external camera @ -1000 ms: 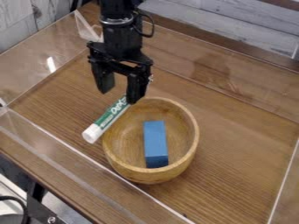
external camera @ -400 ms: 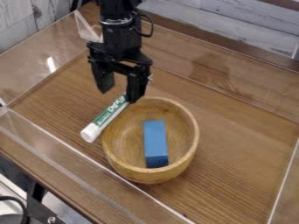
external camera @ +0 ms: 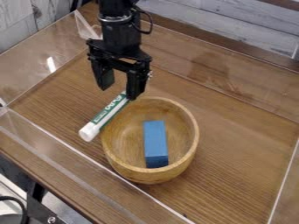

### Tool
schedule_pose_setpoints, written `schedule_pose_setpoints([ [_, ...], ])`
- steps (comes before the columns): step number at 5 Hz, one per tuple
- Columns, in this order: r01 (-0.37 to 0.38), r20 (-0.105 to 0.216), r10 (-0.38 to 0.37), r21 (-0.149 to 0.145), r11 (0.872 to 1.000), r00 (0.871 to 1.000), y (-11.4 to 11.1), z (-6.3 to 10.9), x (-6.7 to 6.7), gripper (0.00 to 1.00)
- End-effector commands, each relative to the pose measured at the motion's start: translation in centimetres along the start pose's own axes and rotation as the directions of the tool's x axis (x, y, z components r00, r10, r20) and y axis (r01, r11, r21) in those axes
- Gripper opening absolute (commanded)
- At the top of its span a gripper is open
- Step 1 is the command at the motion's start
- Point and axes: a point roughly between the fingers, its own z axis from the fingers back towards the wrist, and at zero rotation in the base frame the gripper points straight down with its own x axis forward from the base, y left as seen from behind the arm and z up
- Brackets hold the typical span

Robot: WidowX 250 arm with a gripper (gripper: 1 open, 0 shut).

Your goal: Remove the green marker from inside the brown bowl and put it on the table

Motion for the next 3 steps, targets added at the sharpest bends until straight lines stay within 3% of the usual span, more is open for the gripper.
schedule_pose_setpoints([
  [1, -0.008, 0.049, 0.007, 0.014, 1.0, 0.999, 0.4, 1.26, 0.74, 1.0],
  [3, 0.005, 0.054, -0.005, 0.005, 1.0, 0.999, -0.51, 1.68, 0.94, 1.0],
])
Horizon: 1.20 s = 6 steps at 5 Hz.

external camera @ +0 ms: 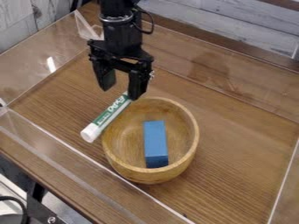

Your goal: Remove the green marker from inside the brown bowl and put it on the table

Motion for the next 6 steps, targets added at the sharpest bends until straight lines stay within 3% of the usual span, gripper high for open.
schedule_pose_setpoints([
  [1, 0.014, 0.063, -0.015, 0.012, 1.0, 0.998, -0.4, 1.8, 0.9, 1.0],
  [6, 0.031, 0.071, -0.031, 0.0, 1.0, 0.997, -2.0, 2.0, 1.1, 1.0],
])
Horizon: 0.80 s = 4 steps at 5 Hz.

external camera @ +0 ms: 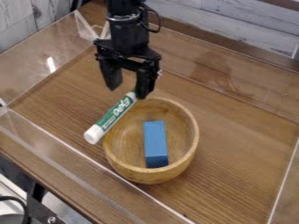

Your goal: Remove the green marker from inside the brown bowl and put it on the table

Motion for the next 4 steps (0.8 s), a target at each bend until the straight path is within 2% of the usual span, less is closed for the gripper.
schedule_pose_setpoints([
  [1, 0.007, 0.08, -0.008, 0.015, 1.0, 0.997, -0.38, 2.06, 0.83, 1.0],
  [4, 0.017, 0.092, -0.018, 0.009, 1.0, 0.996, -1.25, 2.09, 0.95, 1.0],
])
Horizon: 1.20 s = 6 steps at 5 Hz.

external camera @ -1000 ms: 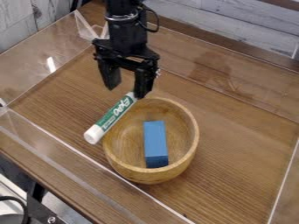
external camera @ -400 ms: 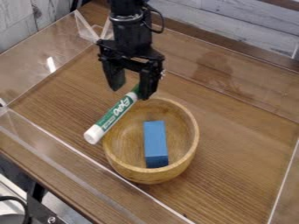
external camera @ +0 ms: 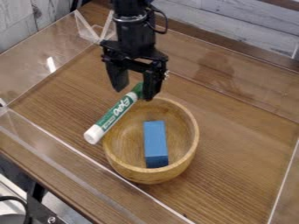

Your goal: Remove the green marker from inside the brown bowl and put it on the table

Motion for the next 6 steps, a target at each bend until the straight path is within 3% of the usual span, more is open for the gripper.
schedule_pose_setpoints([
  [1, 0.008, 0.087, -0.009, 0.014, 1.0, 0.996, -0.5, 2.1, 0.7, 1.0],
  [6, 0.033, 0.114, -0.034, 0.01, 0.999, 0.993, -1.7, 1.9, 1.2, 1.0],
])
